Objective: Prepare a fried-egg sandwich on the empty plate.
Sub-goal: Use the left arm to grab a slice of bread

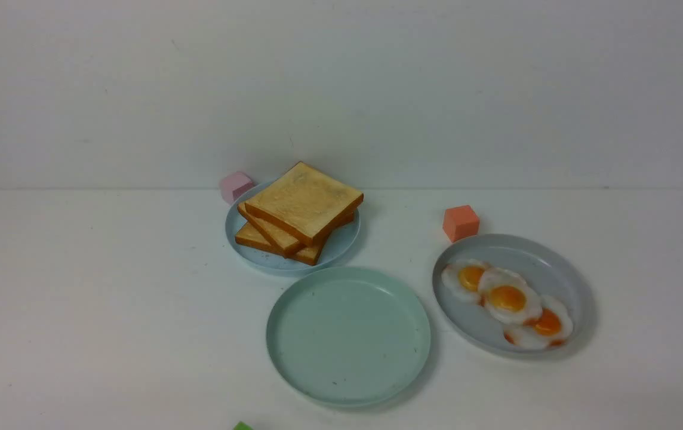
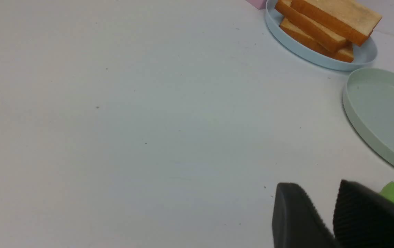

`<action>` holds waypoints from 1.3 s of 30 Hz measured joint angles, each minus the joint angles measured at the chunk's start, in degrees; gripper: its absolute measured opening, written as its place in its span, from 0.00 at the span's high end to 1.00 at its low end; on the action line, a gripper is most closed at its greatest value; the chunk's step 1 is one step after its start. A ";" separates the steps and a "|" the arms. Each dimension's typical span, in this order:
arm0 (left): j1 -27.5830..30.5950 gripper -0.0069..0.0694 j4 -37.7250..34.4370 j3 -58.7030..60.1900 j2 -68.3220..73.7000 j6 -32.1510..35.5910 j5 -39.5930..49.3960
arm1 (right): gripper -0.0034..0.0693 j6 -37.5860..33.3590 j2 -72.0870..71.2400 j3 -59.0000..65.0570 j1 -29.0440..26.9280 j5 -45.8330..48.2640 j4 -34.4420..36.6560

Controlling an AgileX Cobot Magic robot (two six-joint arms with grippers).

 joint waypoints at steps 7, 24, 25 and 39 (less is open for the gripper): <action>0.00 0.65 0.00 0.00 0.00 0.00 0.00 | 0.62 0.00 0.00 0.00 0.00 0.00 0.00; 0.00 0.62 -21.90 0.00 0.00 -13.14 -25.62 | 0.62 0.00 0.00 0.00 0.00 -0.02 0.00; 0.00 0.63 -22.87 -0.13 0.00 -13.32 -26.95 | 0.62 0.00 0.00 0.00 0.00 -0.02 0.00; -0.42 0.90 -14.21 -36.15 34.15 4.70 17.47 | 0.62 0.63 0.00 0.36 0.00 -2.06 -5.12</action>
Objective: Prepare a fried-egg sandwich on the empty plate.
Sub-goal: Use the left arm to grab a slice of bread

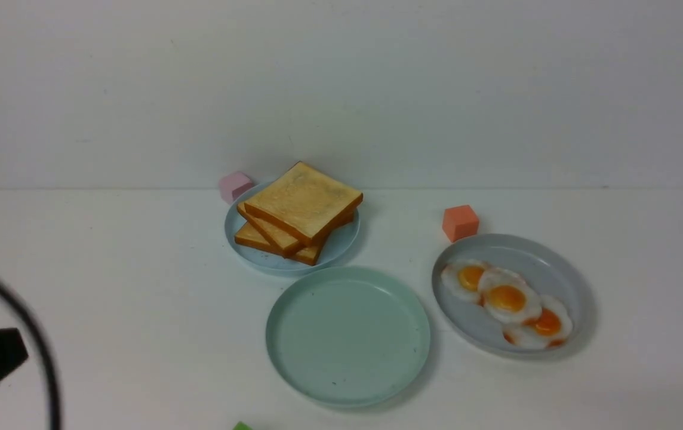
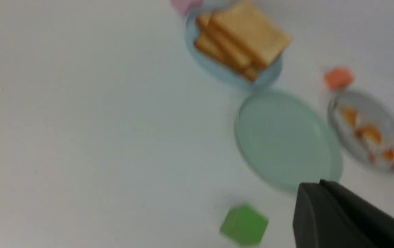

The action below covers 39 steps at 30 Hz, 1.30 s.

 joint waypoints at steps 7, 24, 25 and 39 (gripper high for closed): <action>-6.16 0.91 -0.41 -14.20 18.06 6.70 7.84 | 0.62 18.68 0.00 0.28 0.00 -15.44 9.52; -21.41 0.91 1.41 -41.10 58.25 18.71 7.88 | 0.92 3.57 24.76 -45.72 21.29 36.62 6.89; -21.27 0.91 1.71 -43.42 61.03 18.71 8.54 | 0.93 1.96 27.48 -48.31 22.80 41.76 7.37; -18.71 0.71 10.96 -70.59 86.61 18.09 8.12 | 0.94 -7.08 38.43 -58.63 29.74 51.63 8.88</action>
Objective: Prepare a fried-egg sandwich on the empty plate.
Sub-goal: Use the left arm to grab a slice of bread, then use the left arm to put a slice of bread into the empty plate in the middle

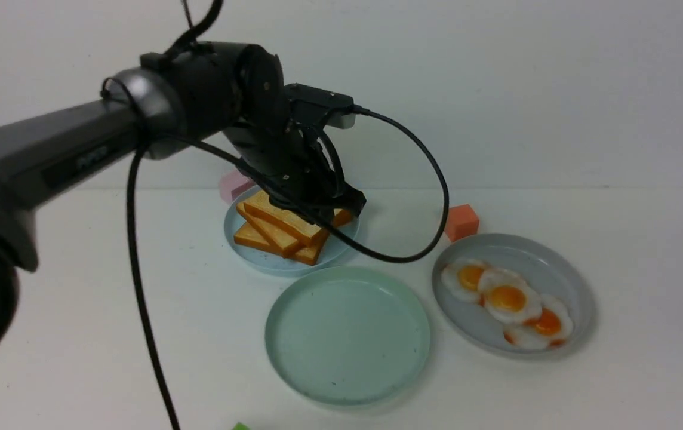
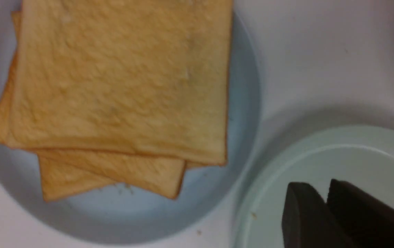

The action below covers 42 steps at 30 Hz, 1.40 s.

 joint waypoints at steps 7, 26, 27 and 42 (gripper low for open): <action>0.00 0.35 5.89 -2.85 6.26 0.00 -6.78 | 0.93 -0.65 0.00 0.00 0.00 -0.34 2.72; -0.24 0.86 11.10 -3.52 9.92 0.00 -9.46 | 0.91 -0.65 0.00 0.00 0.00 -0.34 5.30; -0.27 0.88 11.32 -3.52 9.69 0.05 -9.41 | 0.91 -0.65 0.00 0.00 0.00 -0.34 5.30; -5.83 0.89 10.57 6.78 -13.33 -2.45 0.72 | 0.89 -2.59 0.00 0.00 0.00 -0.34 3.50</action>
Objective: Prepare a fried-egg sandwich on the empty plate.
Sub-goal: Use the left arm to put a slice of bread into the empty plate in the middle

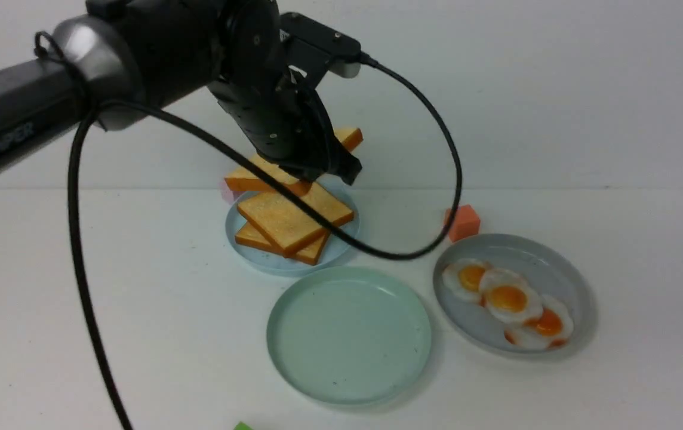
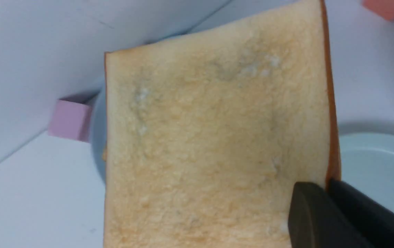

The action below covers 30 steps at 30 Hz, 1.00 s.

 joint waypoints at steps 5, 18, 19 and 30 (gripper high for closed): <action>-6.84 0.89 -0.92 14.84 -2.92 -1.81 -4.01 | 0.88 0.00 0.00 0.00 0.00 -0.17 -0.19; -11.84 0.87 -0.50 24.51 -1.51 -2.09 -14.55 | 0.86 0.00 0.00 0.00 0.00 -4.08 -0.19; -11.84 0.85 -0.33 24.56 -1.29 -2.09 -14.63 | 0.86 0.00 0.00 0.00 0.00 -4.46 -0.19; -11.84 0.24 -4.12 24.20 -7.97 -2.79 -10.17 | 0.80 0.00 7.49 0.00 0.00 -6.20 -0.11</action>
